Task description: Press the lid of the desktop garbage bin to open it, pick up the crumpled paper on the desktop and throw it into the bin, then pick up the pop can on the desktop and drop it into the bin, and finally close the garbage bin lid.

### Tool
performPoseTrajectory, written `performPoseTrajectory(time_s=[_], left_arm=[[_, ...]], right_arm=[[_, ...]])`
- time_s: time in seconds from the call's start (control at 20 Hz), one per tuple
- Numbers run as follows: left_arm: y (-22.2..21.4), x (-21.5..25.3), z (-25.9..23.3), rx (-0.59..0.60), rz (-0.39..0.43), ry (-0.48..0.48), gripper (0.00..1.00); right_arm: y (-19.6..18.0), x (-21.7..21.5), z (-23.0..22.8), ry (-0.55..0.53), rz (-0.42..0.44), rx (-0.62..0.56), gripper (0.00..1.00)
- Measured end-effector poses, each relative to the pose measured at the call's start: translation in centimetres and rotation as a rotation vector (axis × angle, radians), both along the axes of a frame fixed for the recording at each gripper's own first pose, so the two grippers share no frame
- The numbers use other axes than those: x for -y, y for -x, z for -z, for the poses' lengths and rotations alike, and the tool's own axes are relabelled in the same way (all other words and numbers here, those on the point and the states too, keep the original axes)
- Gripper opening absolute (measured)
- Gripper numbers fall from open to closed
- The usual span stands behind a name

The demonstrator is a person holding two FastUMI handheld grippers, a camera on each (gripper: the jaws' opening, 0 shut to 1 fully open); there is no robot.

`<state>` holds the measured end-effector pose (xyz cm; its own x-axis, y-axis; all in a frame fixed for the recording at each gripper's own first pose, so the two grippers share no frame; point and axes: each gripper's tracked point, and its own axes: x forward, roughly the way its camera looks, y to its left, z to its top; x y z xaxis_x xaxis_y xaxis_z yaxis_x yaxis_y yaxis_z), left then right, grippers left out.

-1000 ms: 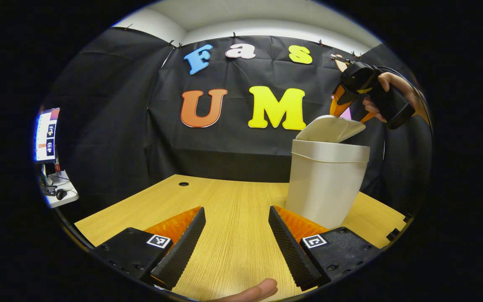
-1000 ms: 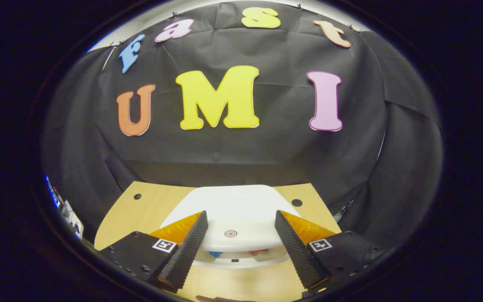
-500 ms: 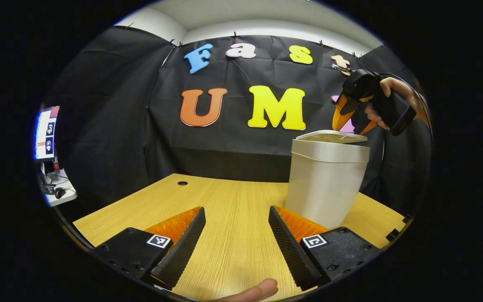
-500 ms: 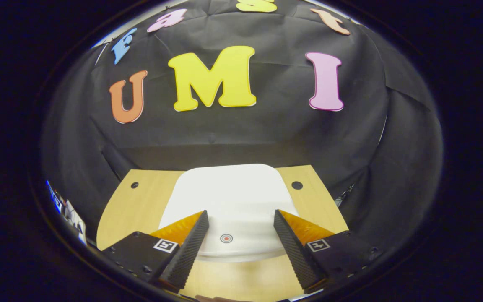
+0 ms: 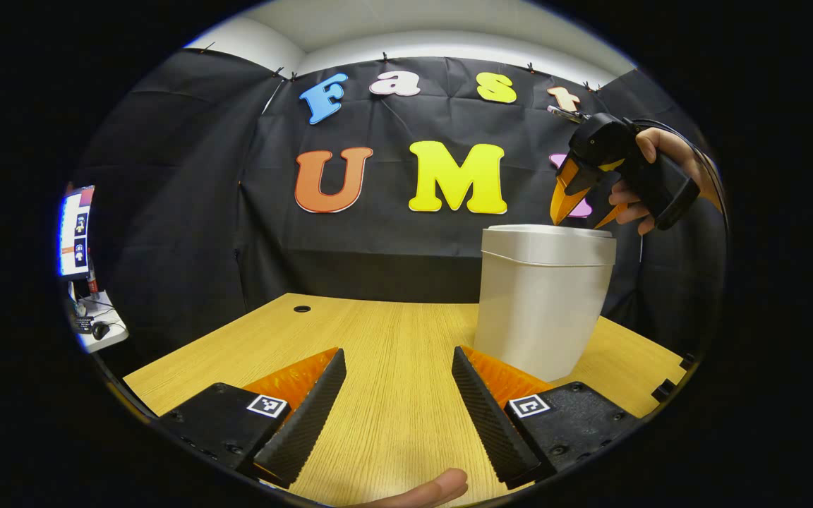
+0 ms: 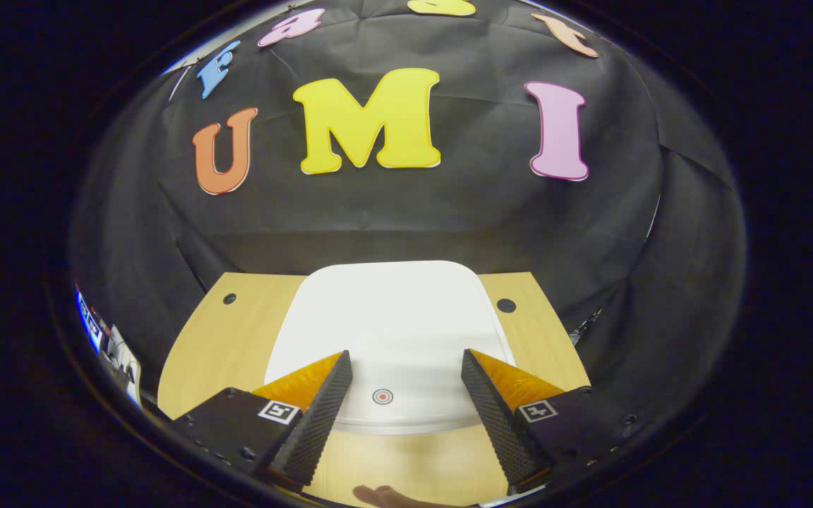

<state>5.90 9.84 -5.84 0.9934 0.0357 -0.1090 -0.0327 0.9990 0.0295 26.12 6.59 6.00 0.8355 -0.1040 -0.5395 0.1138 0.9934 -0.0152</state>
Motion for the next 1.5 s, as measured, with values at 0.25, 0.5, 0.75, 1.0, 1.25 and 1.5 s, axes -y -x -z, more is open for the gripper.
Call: performPoseTrajectory(time_s=[0.25,0.5,0.75,1.0,1.25,1.5], left_arm=[[-0.1,0.0,0.0,0.003,-0.006,-0.008,0.98],[-0.1,0.3,0.0,0.003,-0.003,-0.02,0.98],[-0.2,0.4,0.4,-0.009,-0.007,-0.029,0.98],[-0.2,0.5,0.1,-0.001,-0.001,-0.03,0.98],[0.5,-1.5,-2.0,0.068,-0.083,-0.053,0.98],[0.9,-1.1,-2.7,0.096,-0.085,-0.073,0.97]], right_arm=[[-0.1,0.0,0.6,0.013,-0.046,0.067,0.96],[-0.5,0.0,0.8,0.031,-0.085,0.182,0.98],[-0.6,0.2,1.4,0.049,-0.087,0.221,0.96],[-0.7,0.2,1.4,0.03,-0.103,0.315,0.98],[-0.2,0.6,0.9,0.035,-0.088,0.441,0.96],[3.6,2.5,0.7,0.075,0.002,0.484,0.98]])
